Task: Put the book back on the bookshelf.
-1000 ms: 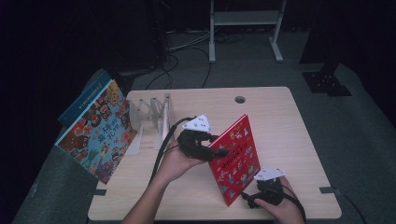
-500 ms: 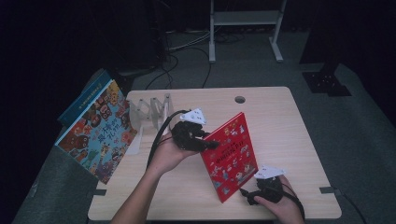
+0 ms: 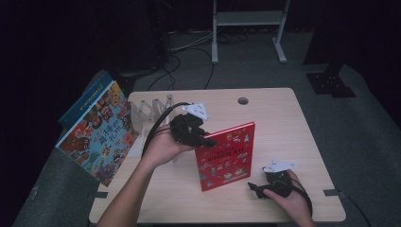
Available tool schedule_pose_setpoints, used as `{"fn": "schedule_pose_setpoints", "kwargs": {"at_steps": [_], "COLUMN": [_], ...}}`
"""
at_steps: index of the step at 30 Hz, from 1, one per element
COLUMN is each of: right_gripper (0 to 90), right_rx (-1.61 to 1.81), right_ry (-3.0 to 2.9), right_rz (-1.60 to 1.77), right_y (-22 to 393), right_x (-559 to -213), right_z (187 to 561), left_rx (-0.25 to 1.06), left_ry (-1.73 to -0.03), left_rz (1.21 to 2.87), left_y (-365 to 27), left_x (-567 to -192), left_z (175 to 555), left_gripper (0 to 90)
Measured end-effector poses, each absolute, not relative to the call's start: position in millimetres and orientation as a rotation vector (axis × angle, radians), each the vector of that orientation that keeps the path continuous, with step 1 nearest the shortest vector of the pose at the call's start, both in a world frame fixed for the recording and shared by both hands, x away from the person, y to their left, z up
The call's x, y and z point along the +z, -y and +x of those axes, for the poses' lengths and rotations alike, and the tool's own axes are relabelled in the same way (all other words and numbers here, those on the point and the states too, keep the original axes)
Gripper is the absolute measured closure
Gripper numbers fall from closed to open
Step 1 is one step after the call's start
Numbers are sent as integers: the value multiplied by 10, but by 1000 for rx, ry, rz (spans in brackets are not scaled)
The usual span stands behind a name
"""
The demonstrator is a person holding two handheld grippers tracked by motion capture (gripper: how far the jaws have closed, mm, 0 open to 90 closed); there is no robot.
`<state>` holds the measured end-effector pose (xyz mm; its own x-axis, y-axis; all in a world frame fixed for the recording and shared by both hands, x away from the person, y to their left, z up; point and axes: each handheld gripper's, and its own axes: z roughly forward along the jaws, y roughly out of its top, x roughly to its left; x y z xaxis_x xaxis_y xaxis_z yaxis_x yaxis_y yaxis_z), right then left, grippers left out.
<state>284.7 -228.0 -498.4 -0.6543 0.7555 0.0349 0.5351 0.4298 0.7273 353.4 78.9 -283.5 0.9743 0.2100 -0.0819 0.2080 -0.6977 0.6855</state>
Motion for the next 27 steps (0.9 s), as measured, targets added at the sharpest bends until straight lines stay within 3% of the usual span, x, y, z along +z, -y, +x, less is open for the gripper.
{"fn": "schedule_pose_setpoints", "kwargs": {"at_steps": [16,27], "right_gripper": [138,73], "right_rx": [946,988], "right_ry": [-2328,-2285], "right_rz": [1183,1224], "right_y": [2523,2590], "right_x": [-4987,-5042], "right_z": [3136,3161], "left_rx": [65,92], "left_ry": [-314,-378], "left_rz": [2468,2495], "left_y": [-769,-930], "left_x": [-2633,-2476], "left_z": [3529,3483], "left_gripper": [791,793]}}
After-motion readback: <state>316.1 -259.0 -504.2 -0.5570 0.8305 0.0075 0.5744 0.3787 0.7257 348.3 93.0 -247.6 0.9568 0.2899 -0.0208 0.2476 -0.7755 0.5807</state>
